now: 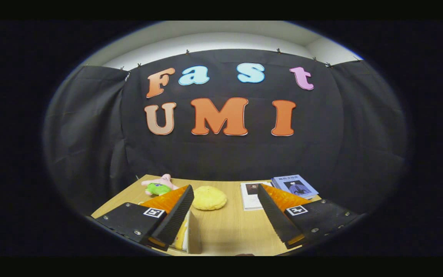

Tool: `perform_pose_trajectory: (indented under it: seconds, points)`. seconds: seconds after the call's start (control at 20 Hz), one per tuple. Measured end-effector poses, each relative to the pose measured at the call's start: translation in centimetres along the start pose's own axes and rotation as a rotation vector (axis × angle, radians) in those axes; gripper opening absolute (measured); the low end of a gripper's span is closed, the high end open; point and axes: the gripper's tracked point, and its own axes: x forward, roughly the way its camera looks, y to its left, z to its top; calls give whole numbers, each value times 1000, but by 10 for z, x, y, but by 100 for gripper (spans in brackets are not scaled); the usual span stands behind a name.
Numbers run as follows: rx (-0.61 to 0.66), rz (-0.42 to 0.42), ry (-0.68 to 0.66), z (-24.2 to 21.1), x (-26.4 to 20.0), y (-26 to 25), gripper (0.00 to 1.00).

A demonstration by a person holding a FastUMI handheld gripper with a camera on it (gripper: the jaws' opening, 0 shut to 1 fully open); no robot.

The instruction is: Open the storage box then place both shoes into the box .Put the left shoe in first, then the right shoe, with the right side of both shoes facing outward in a uniform manner.

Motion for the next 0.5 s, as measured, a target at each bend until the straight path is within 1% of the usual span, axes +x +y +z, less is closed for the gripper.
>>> perform_pose_trajectory:
  seconds: [0.2,0.5]
  points:
    - [26,5,-10,4,-5,-2,99]
    - [26,0,0,-5,-5,-5,99]
